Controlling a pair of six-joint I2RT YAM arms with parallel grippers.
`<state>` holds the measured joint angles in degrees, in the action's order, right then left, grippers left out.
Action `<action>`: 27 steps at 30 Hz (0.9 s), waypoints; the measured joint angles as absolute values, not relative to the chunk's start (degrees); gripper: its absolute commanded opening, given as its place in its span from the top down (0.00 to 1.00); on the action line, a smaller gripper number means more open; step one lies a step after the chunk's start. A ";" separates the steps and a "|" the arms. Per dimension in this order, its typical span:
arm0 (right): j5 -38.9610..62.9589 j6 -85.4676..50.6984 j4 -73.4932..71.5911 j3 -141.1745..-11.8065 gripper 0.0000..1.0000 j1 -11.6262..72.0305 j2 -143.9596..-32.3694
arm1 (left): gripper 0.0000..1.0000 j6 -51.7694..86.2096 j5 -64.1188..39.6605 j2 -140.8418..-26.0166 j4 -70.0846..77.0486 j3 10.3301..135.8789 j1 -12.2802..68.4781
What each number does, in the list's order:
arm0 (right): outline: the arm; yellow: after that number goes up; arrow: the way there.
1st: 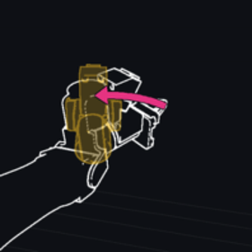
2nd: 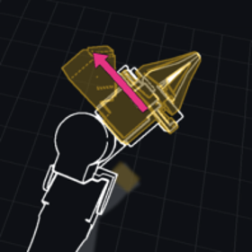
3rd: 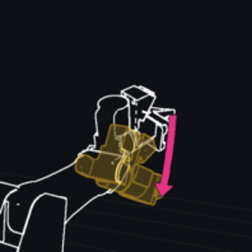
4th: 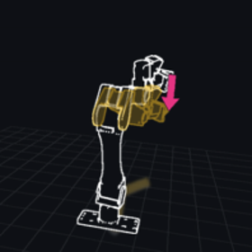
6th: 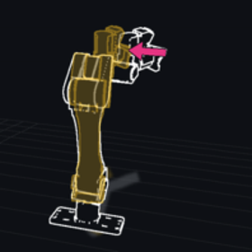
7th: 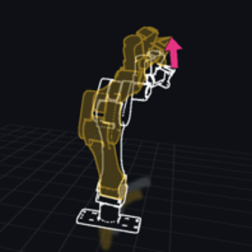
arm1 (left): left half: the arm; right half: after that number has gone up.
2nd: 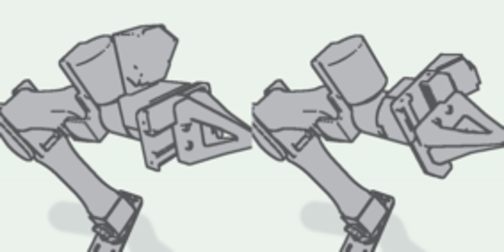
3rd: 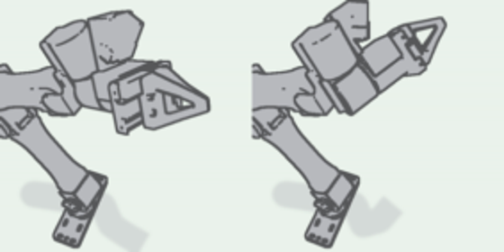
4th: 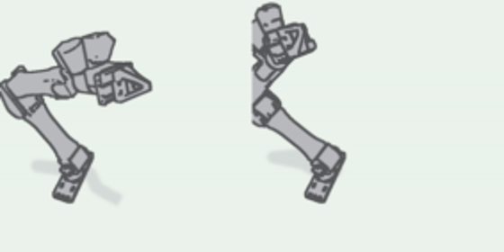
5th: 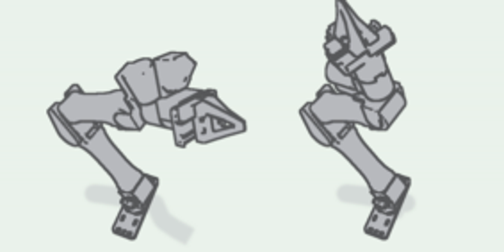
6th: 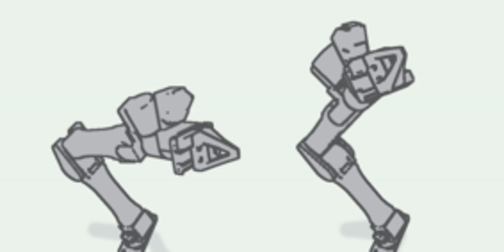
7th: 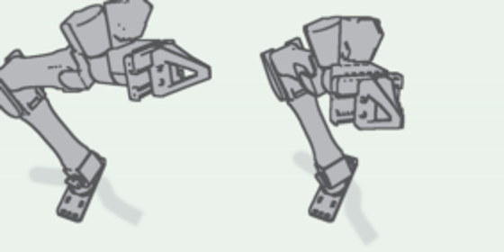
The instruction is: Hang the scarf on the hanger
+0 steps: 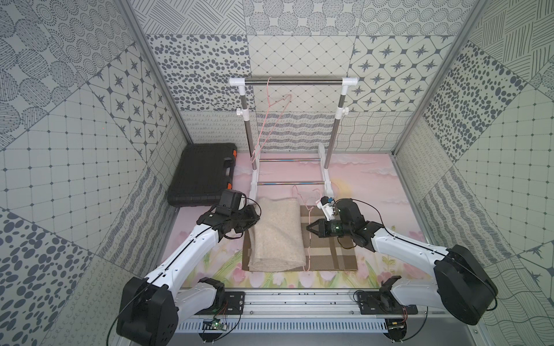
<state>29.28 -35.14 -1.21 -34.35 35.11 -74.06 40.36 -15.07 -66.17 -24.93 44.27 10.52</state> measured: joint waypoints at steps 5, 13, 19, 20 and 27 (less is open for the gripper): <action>29.10 -35.20 -2.39 -33.30 1.00 35.11 -74.06 | 1.00 38.57 -17.06 -69.34 -25.39 42.28 7.40; 27.22 -35.33 -1.58 -32.62 1.00 35.18 -72.31 | 1.00 37.82 -18.33 -78.50 -19.25 38.44 6.68; 22.13 -37.15 1.61 -29.04 1.00 35.35 -64.29 | 1.00 37.21 -18.87 -82.26 -15.25 38.15 6.74; 21.21 -37.50 2.13 -28.27 1.00 35.40 -62.83 | 1.00 37.08 -19.05 -82.48 -14.74 38.06 6.74; 19.14 -39.07 7.18 -25.98 1.00 35.88 -56.12 | 0.95 36.51 -19.59 -82.43 -12.93 37.17 6.74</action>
<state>19.14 -39.07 7.18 -25.98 35.88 -56.12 36.51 -19.59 -82.43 -12.93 37.17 6.74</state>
